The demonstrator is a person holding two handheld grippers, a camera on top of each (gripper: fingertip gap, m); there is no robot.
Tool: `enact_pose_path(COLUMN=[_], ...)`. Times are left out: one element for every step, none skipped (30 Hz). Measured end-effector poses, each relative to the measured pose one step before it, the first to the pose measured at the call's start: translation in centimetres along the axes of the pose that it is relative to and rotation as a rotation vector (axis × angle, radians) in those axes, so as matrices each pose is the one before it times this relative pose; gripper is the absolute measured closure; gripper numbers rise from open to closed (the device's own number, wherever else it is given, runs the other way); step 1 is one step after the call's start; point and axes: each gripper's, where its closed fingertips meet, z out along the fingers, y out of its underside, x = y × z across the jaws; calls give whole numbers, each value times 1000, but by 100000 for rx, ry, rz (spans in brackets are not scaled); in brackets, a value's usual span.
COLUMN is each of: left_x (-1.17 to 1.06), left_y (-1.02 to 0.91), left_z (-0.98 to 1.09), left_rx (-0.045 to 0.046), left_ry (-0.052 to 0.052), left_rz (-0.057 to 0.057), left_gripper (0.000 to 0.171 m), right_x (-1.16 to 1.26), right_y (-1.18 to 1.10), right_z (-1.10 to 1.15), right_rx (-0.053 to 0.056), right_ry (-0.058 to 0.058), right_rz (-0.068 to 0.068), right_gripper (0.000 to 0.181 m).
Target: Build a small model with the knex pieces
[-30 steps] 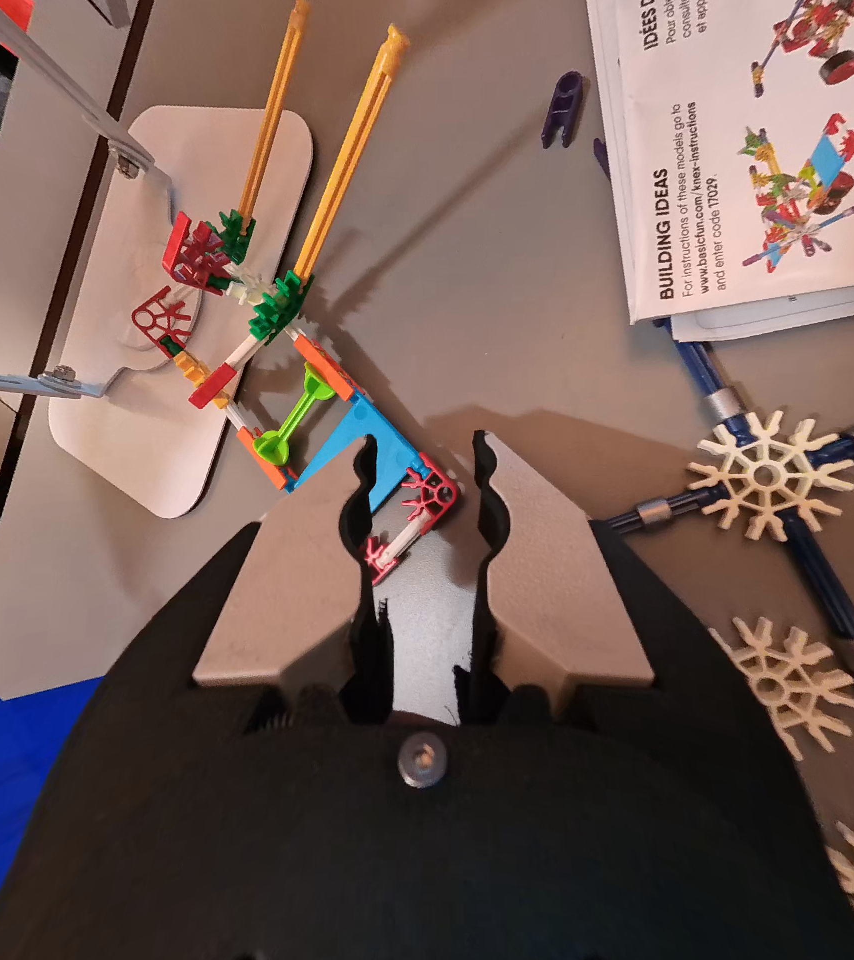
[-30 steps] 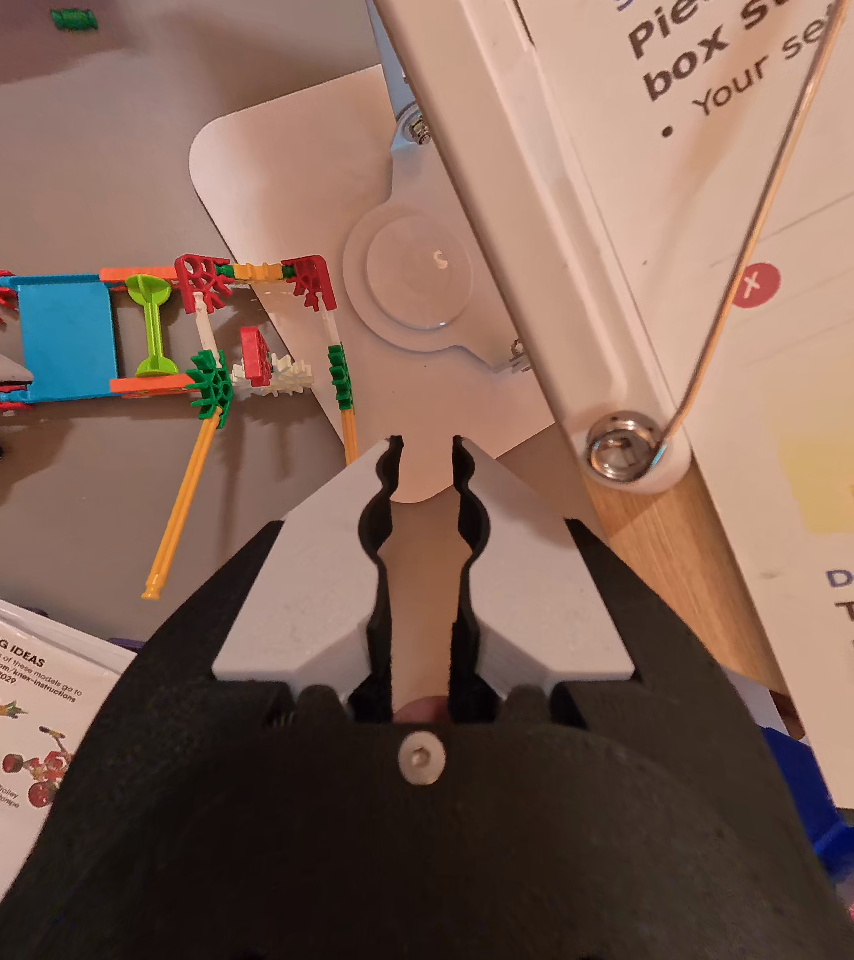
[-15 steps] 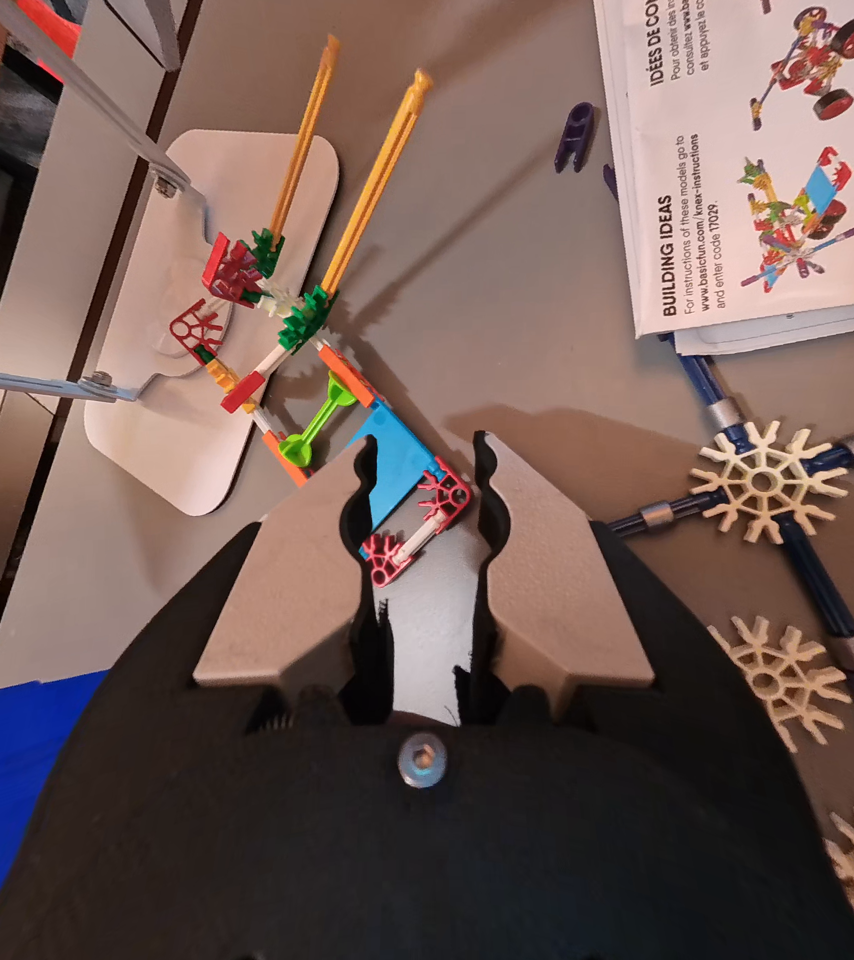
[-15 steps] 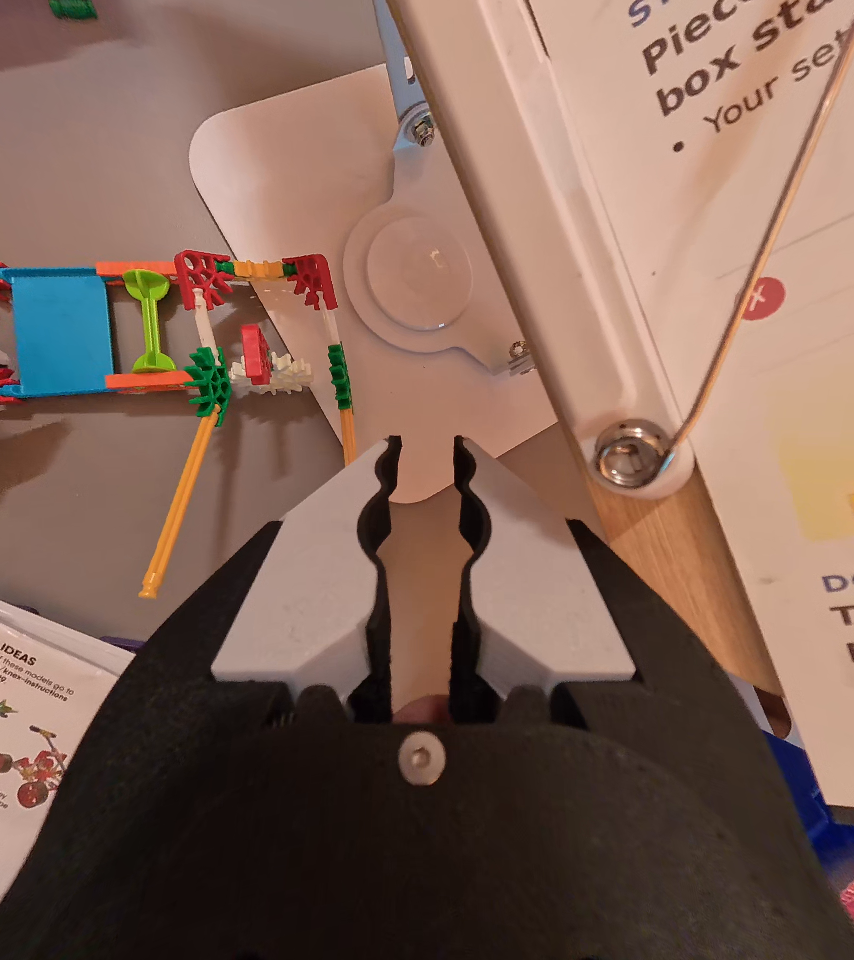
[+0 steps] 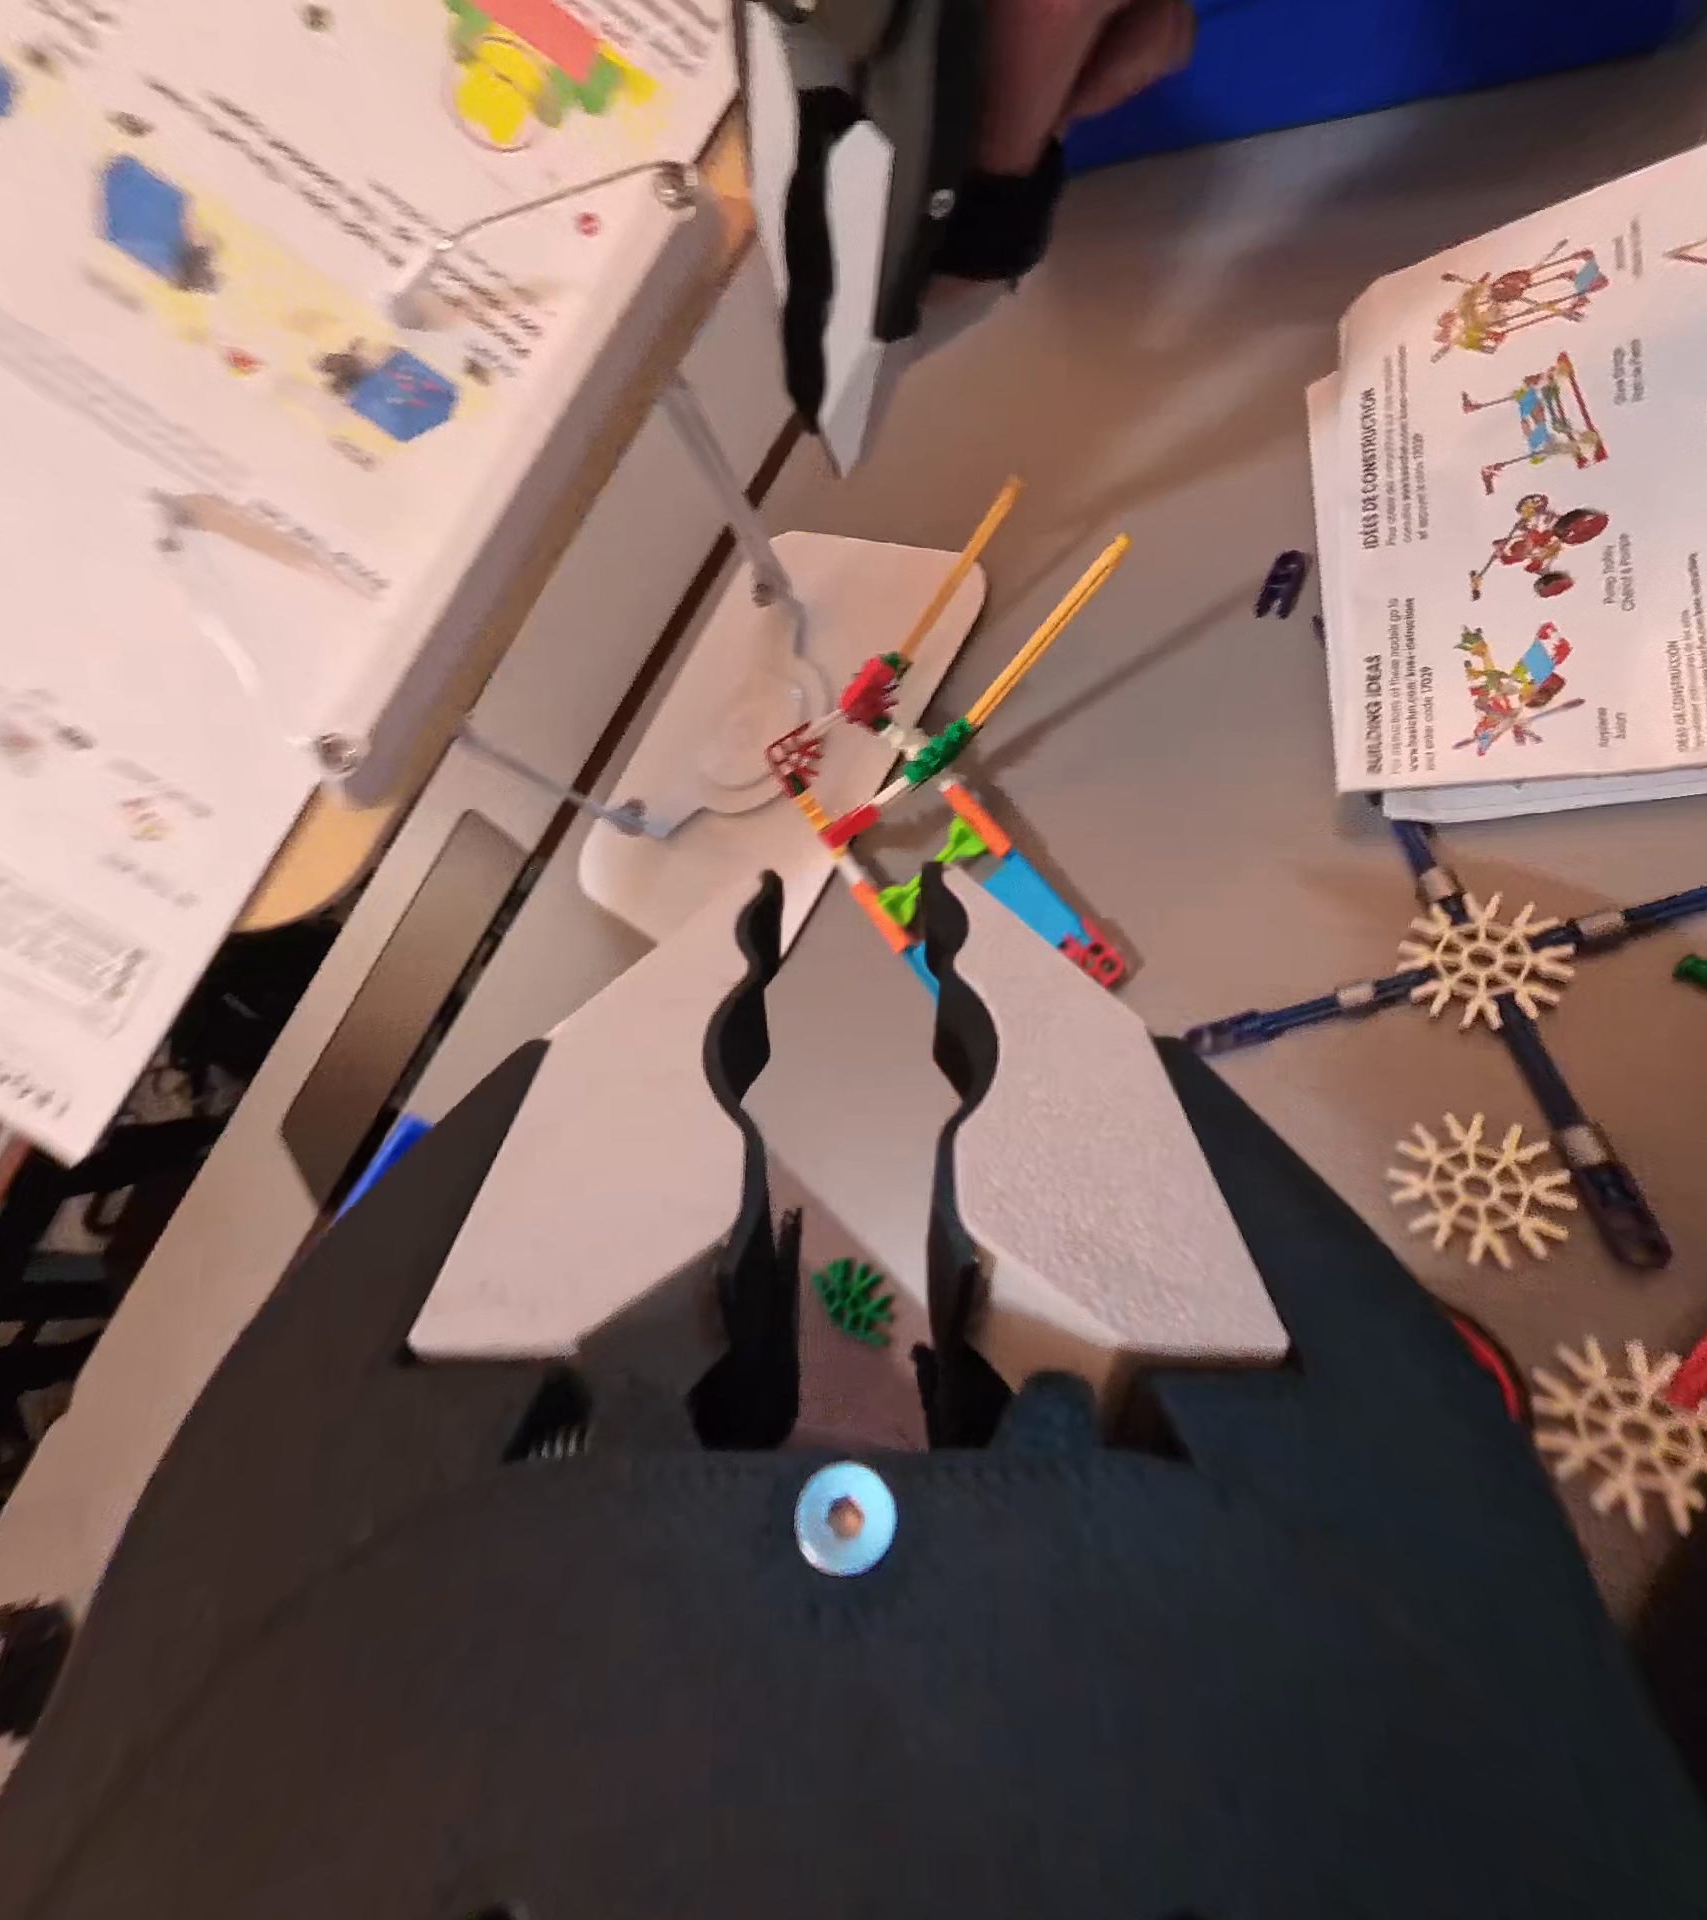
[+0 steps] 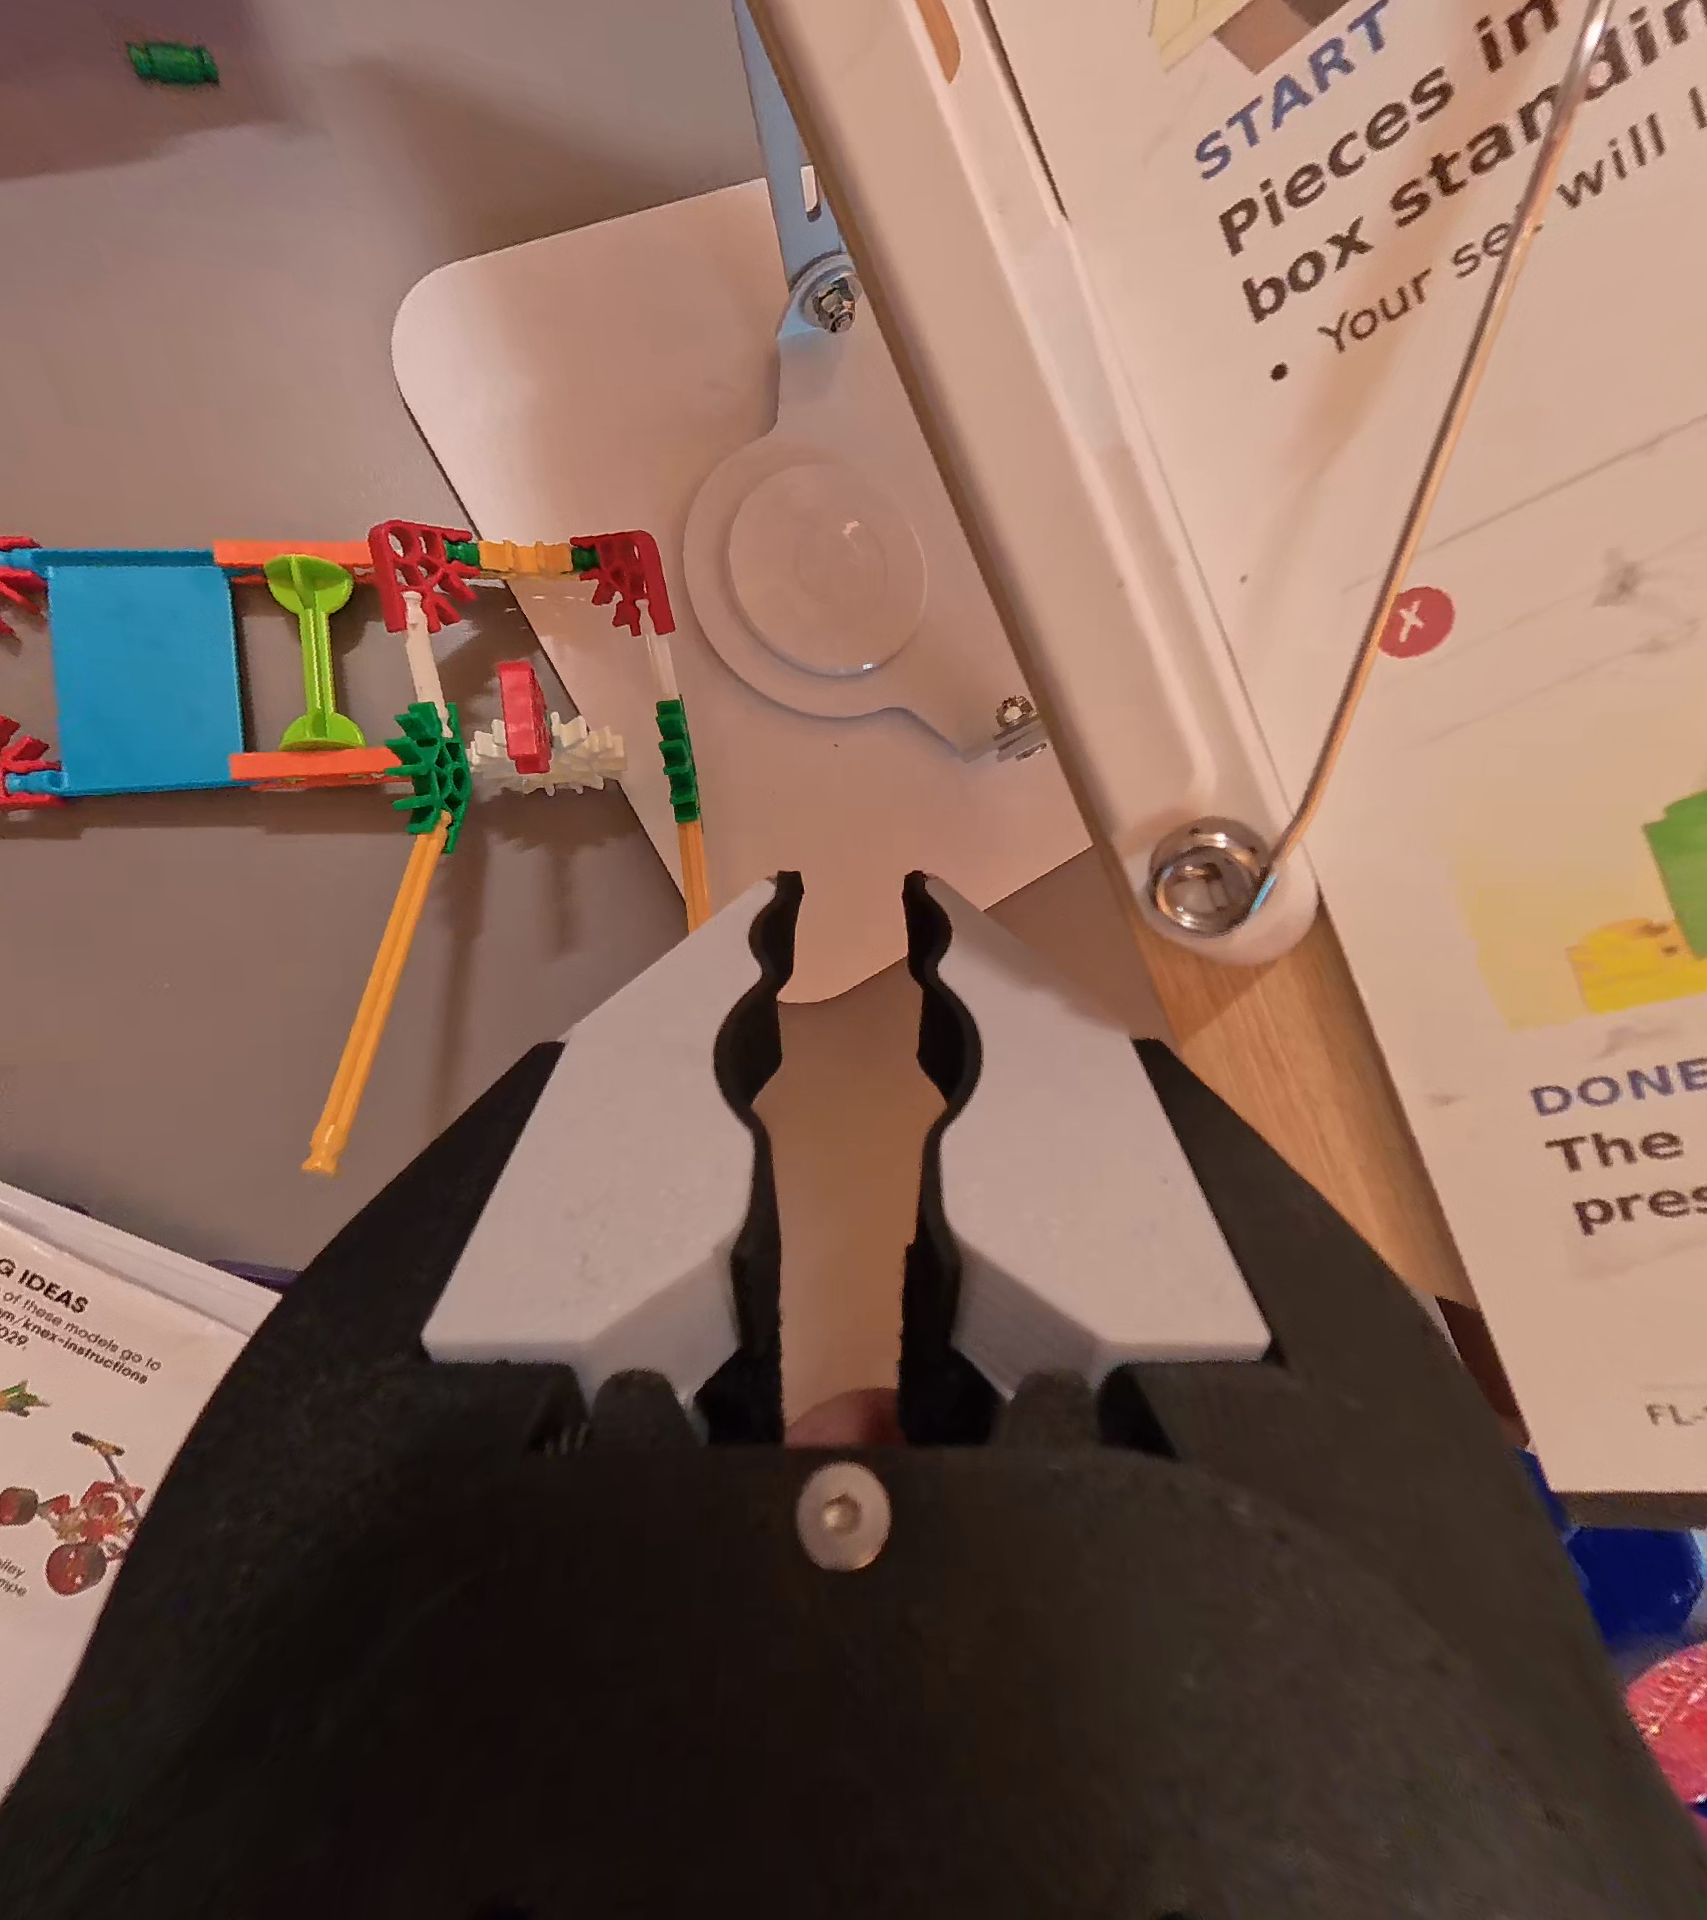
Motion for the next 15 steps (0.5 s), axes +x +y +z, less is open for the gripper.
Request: enact_pose_path(left_x=[-609, -544, -443, -60, 205, 568, 959, 901, 644, 376, 97, -262, -730, -1141, -1378], left_y=[377, 529, 625, 706, 720, 761, 795, 761, 809, 784, 799, 867, 976, 1088, 1203], left_z=[-1116, -1099, -1046, -980, -924, -822, -664, -468, -335, -397, -518, -629, -715, -724, -691], left_rx=[-292, -733, -1053, -1117, -882, -906, -1176, -1510, -2062, -1880, -1909, -2173, -2292, -2676, -2961], left_ry=[-1278, -1142, -680, 1270, 2053, 3007, 4201, 3184, 1145, -380, -761, -1503, -2774, -3957, -4427], left_rz=[5, 199, -283, -246, 541, 1557, 1591, 548, 1276, 2289, 1406, 400, -325, -1049, -1304], left_gripper=[148, 149, 149, 148, 149, 149, 149, 149, 149, 149, 149, 149, 149, 149, 149], right_x=[-5, -30, -50, -69, -76, -84, -90, -104, -108, -116, -116, -109, -125, -108, -99], right_y=[-23, -66, -78, -63, -17, -15, -19, -1, 17, 24, 18, 5, -4, 3, 23], right_z=[-31, -22, 8, 30, 46, 68, 73, 95, 92, 94, 96, 96, 96, 100, 115], right_rx=[66, 168, 201, 41, -162, -243, -240, -315, -440, -488, -460, -372, -293, -340, -436], right_ry=[38, -39, -124, -126, -64, -67, -100, -87, -50, -29, -33, -77, -109, -119, -93], right_rz=[-139, -131, -143, -230, -364, -372, -243, -212, -308, -383, -384, -337, -277, -241, -286], right_gripper=[162, 162, 162, 162, 162, 162, 162, 162, 162, 162, 162, 162, 162, 162, 162])
